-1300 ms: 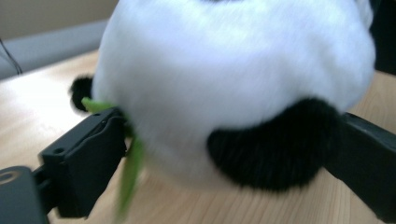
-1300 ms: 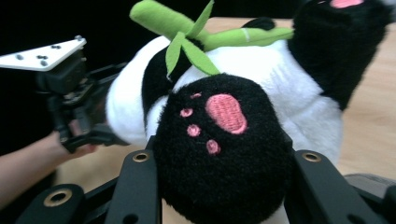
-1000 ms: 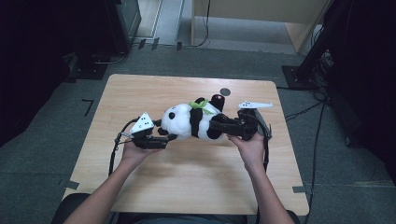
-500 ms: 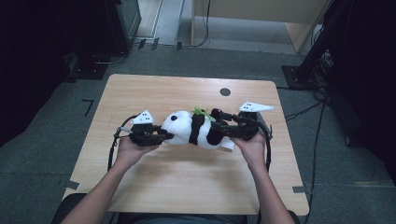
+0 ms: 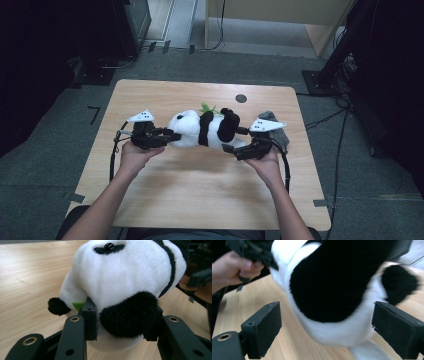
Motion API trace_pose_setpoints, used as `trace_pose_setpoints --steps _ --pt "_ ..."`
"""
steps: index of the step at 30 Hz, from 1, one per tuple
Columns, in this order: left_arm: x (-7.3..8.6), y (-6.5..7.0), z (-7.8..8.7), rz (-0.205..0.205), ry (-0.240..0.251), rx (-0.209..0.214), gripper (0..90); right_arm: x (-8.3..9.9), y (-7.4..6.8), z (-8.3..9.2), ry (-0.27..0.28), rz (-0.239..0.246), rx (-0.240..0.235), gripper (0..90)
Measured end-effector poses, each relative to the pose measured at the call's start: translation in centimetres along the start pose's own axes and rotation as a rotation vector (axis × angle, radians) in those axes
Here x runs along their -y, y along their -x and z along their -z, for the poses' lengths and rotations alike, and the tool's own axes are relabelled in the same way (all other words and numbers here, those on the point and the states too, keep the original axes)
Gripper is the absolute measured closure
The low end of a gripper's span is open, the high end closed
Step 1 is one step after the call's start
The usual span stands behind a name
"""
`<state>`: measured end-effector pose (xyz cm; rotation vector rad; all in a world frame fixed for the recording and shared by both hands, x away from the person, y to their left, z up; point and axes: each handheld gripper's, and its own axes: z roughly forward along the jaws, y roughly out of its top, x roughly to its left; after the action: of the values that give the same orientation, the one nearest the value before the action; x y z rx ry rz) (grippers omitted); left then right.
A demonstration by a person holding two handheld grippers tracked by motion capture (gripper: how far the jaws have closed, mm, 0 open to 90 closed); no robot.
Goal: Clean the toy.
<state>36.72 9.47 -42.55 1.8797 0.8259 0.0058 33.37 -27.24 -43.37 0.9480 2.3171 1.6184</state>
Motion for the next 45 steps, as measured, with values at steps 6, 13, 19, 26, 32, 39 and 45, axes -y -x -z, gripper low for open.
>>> trace_pose_setpoints --steps 6,13,19,26,32,39,45 --pt "-0.3 0.4 -0.5 0.052 -0.037 0.008 56.0 0.4 -1.0 -1.8 -0.066 0.064 0.081 4.7" --pt "-0.1 0.7 -0.8 0.061 -0.021 -0.016 50.3 0.5 -1.3 -2.3 -0.085 0.105 0.204 34.5" --pt "0.1 0.7 -1.2 -0.022 0.007 -0.026 28.2 -0.3 -0.8 -1.3 -0.114 0.050 0.192 45.8" --pt "0.6 0.1 -0.3 -0.110 0.078 -0.038 26.6 -0.8 0.6 1.4 -0.080 -0.025 0.210 49.1" --pt "1.7 0.1 -0.8 -0.167 0.069 -0.005 27.2 -1.1 1.2 3.4 -0.022 -0.118 0.180 49.2" --pt "2.5 0.7 -1.2 -0.201 0.079 0.022 26.1 -1.8 0.0 3.4 -0.022 -0.120 0.143 49.2" --pt "2.8 0.6 -1.4 -0.203 0.073 0.051 25.4 -1.8 -0.2 2.8 -0.026 -0.181 0.120 50.4"
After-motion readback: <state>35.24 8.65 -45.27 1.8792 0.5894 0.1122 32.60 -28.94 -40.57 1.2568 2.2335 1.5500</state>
